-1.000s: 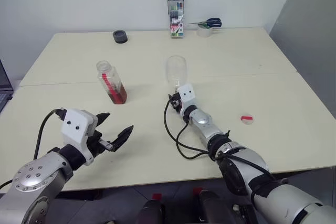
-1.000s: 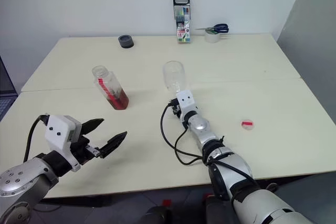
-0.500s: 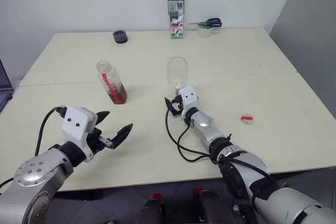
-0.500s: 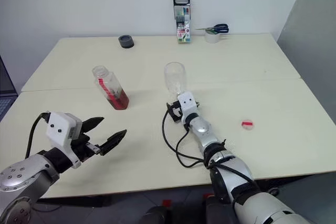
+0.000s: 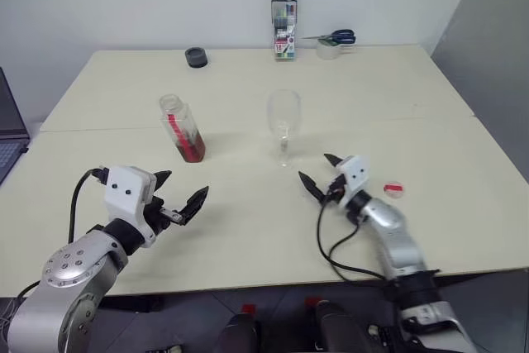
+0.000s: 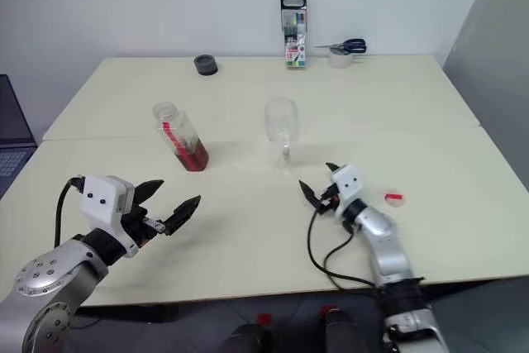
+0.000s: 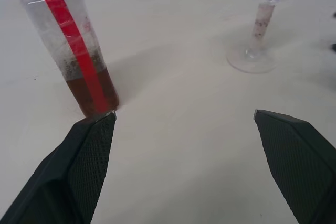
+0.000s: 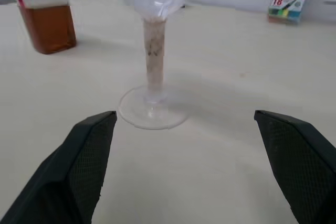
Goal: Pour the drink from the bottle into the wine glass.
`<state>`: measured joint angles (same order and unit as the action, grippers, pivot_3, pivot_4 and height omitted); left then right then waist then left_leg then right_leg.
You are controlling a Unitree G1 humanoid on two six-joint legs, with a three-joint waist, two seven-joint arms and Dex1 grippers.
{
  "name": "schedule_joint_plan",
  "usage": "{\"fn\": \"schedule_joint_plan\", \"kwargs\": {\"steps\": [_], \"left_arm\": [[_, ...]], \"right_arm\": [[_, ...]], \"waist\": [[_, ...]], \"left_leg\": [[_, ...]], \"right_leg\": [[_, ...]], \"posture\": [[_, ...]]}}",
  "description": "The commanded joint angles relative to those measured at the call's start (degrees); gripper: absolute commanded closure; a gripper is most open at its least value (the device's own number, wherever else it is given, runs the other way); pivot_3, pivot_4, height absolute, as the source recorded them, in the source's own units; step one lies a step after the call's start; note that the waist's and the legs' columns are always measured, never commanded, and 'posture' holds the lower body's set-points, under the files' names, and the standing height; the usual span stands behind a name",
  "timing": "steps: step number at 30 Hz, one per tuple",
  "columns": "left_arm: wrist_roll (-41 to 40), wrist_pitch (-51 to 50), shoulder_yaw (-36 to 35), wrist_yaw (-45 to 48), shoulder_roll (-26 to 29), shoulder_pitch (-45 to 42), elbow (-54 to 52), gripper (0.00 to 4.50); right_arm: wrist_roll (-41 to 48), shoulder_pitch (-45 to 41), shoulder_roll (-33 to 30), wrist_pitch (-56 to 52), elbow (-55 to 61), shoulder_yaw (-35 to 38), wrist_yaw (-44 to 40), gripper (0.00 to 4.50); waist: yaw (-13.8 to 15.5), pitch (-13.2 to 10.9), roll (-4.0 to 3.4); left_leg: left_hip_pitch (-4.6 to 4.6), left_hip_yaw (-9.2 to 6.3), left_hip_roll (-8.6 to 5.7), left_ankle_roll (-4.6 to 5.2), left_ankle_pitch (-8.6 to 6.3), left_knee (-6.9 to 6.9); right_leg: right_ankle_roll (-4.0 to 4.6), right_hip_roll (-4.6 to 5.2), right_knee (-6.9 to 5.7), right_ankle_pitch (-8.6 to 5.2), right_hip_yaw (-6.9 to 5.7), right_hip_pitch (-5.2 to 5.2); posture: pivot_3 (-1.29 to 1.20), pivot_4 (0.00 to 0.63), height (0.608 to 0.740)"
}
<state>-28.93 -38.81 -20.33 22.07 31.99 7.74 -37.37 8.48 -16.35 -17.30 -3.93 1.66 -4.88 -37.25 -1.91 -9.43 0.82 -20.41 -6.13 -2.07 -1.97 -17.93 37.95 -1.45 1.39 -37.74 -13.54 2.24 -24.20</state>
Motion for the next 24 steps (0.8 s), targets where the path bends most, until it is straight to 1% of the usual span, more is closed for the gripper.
{"fn": "schedule_joint_plan", "kwargs": {"steps": [1,3,4,7,9,12,16,24], "left_arm": [[1.31,2.08,-2.11,-2.11,-1.16,-0.62,0.95,0.0],[1.44,2.54,-3.19,-3.01,-1.77,-1.44,2.47,0.0],[1.58,2.77,-3.44,-3.23,-1.9,-1.83,3.13,0.0],[2.87,4.04,-3.06,-4.16,-2.1,-4.47,6.38,0.0],[3.93,4.88,-2.96,-5.16,-2.39,-6.38,8.61,0.0],[4.92,6.1,-2.81,-5.59,-2.28,-9.28,11.73,0.0],[6.39,7.5,-1.97,-6.33,-1.97,-14.96,15.97,0.0],[7.3,8.97,-0.43,-4.51,-1.55,-19.42,20.02,0.0]], "right_arm": [[8.04,1.06,-6.25,-9.6,14.27,-0.08,-7.76,0.03],[17.15,0.23,-13.22,-17.41,21.61,2.7,-13.59,0.03],[20.55,-0.33,-15.67,-20.24,24.01,3.7,-15.45,0.03],[29.1,-4.6,-19.63,-28.6,27.99,5.96,-15.52,0.03],[32.15,-7.34,-20.12,-32.03,29.11,6.52,-13.98,0.03],[34.79,-10.09,-18.9,-35.22,29.97,6.81,-10.54,0.03],[34.64,-10.48,-17.94,-35.46,30.95,6.86,-7.94,0.03],[35.83,-10.96,-17.31,-36.16,32.15,7.12,-5.26,0.03]], "waist": [[-0.07,0.01,0.02],[0.05,0.0,0.02],[0.15,-0.03,0.02],[0.22,-0.03,0.08],[0.22,-0.01,0.1],[0.26,0.01,0.16],[0.46,0.02,0.17],[0.52,0.02,0.18]], "left_leg": [[0.05,0.02,0.07,0.0,-0.01,-0.01],[0.08,0.0,0.13,0.06,-0.04,-0.02],[0.07,0.0,0.13,0.07,-0.05,0.0],[0.06,-0.03,0.09,0.09,-0.06,0.03],[0.07,-0.02,0.1,0.1,-0.06,0.03],[0.06,-0.03,0.1,0.09,-0.05,0.03],[-0.06,-0.05,0.03,0.05,-0.03,0.05],[-0.14,-0.08,-0.02,-0.12,0.06,0.08]], "right_leg": [[0.0,-0.03,0.03,0.0,0.0,0.05],[0.01,-0.07,0.03,-0.01,-0.04,0.08],[0.01,-0.08,0.03,-0.01,-0.06,0.09],[0.01,-0.06,0.07,-0.01,-0.09,0.14],[0.01,-0.07,0.08,-0.01,-0.09,0.14],[0.02,-0.08,0.09,-0.01,-0.1,0.14],[0.01,0.0,0.1,0.0,-0.11,0.07],[0.0,0.1,0.11,0.01,-0.13,0.02]], "posture": [[0.0,0.15,0.74],[0.0,0.15,0.74],[0.0,0.15,0.74],[0.0,0.15,0.74],[0.0,0.15,0.74],[0.0,0.15,0.74],[0.0,0.15,0.74],[0.0,0.15,0.74]]}}
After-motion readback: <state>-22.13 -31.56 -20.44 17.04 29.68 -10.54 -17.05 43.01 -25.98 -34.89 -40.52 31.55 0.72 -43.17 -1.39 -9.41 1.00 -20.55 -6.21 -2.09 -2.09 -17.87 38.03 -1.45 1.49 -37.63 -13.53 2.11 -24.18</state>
